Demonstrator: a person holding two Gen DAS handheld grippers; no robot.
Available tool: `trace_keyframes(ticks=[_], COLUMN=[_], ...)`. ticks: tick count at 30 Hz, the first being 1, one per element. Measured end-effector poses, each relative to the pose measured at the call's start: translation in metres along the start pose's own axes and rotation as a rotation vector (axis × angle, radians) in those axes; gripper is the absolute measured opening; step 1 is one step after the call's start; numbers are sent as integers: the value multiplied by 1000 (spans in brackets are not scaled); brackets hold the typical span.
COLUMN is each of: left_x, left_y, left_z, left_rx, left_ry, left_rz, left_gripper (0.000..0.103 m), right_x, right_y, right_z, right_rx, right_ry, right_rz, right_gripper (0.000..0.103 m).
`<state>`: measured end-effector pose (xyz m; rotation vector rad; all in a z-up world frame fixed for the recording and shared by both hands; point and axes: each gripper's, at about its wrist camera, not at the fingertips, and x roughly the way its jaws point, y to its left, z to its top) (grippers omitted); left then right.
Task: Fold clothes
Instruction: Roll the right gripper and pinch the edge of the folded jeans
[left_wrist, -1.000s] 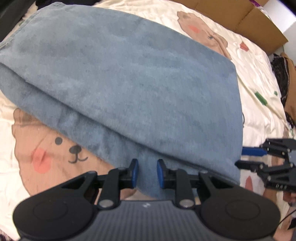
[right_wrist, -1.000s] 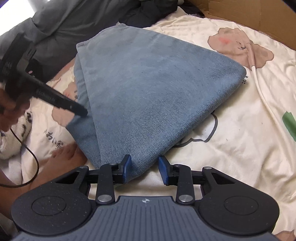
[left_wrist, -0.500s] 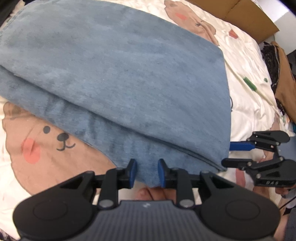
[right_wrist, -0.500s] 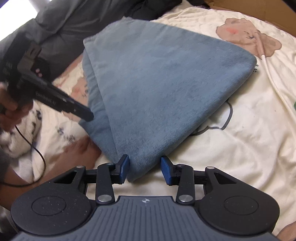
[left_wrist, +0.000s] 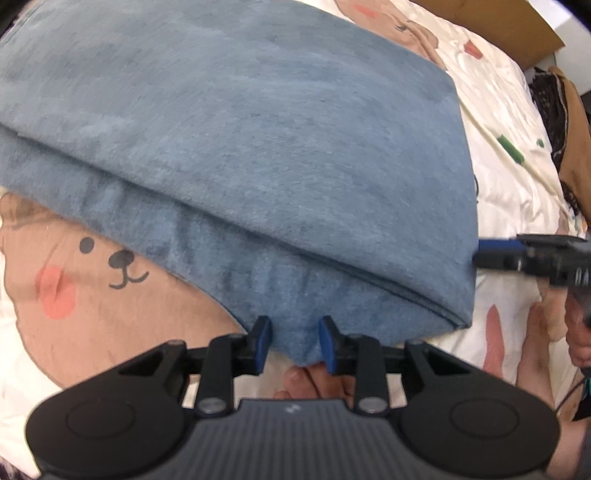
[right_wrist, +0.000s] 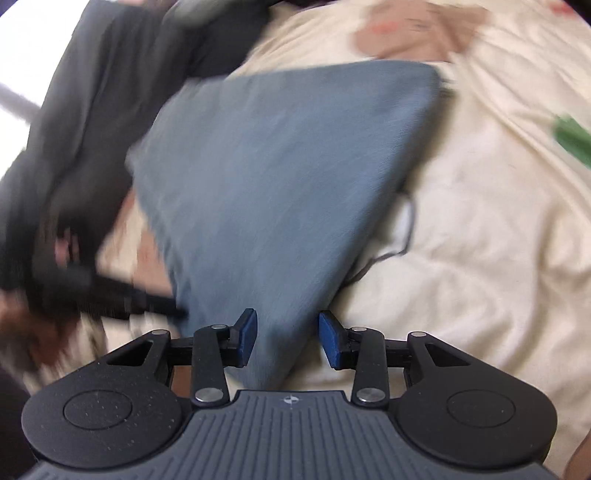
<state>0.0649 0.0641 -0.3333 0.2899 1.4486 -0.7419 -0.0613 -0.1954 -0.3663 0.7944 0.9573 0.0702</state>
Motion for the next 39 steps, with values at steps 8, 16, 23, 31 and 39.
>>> trace_keyframes(ticks=[8, 16, 23, 31, 39], left_x=[-1, 1, -2, -6, -3], left_y=[6, 6, 11, 47, 62], left_z=[4, 6, 7, 13, 12], left_rx=[-52, -74, -105, -275, -361], left_ry=[0, -4, -33, -73, -81], left_rz=[-25, -42, -47, -18, -62], left_gripper=[32, 32, 31, 31, 36], right_x=[12, 12, 20, 36, 35], right_y=[-24, -41, -44, -45, -45], right_z=[19, 23, 24, 29, 33], right_rx=[174, 311, 333, 346, 369], right_ry=[-72, -81, -76, -75, -83], right_rz=[28, 100, 118, 141, 175], right_gripper=[43, 15, 21, 25, 25])
